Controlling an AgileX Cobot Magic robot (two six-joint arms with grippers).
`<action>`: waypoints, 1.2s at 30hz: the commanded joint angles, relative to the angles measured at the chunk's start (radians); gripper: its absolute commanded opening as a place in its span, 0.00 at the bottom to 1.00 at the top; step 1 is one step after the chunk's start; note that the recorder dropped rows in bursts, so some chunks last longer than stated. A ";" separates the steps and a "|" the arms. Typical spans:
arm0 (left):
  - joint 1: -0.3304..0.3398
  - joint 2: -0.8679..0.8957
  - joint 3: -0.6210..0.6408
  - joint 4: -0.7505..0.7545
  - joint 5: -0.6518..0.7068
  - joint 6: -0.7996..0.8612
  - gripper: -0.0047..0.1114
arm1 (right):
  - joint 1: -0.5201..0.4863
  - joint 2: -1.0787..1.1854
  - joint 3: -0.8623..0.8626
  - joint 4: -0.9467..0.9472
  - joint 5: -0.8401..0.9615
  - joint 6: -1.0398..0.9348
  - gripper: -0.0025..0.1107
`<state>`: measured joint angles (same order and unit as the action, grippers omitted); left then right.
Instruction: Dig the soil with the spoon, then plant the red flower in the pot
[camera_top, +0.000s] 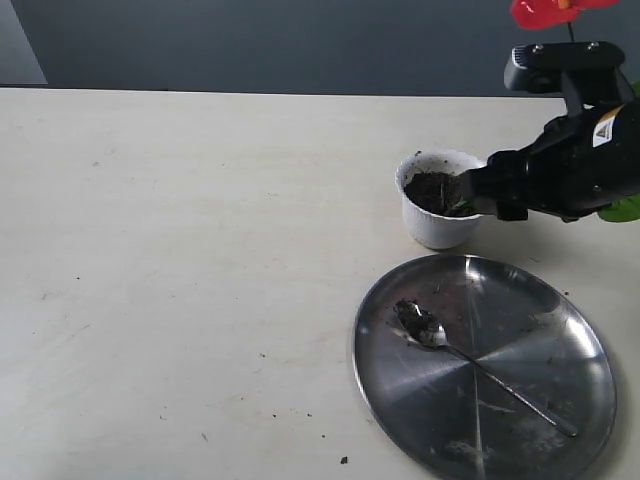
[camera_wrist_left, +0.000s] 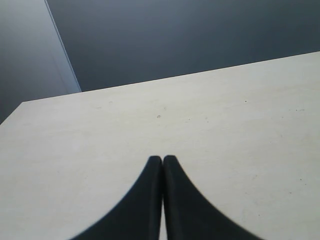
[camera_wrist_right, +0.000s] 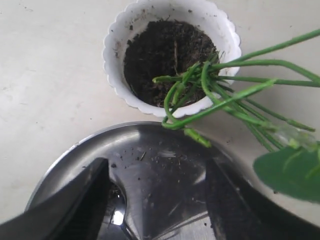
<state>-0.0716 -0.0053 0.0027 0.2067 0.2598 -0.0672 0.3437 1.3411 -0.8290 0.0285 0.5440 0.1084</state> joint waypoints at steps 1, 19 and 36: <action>-0.002 0.005 -0.003 -0.004 -0.007 -0.001 0.05 | -0.004 -0.074 -0.005 0.000 0.036 -0.010 0.51; -0.002 0.005 -0.003 -0.004 -0.007 -0.001 0.05 | -0.004 -0.613 0.019 -0.044 0.157 -0.002 0.02; -0.002 0.005 -0.003 -0.004 -0.007 -0.001 0.05 | -0.004 -0.853 0.241 -0.056 0.078 0.026 0.02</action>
<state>-0.0716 -0.0053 0.0027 0.2067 0.2598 -0.0672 0.3437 0.5189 -0.6161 -0.0248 0.6394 0.1320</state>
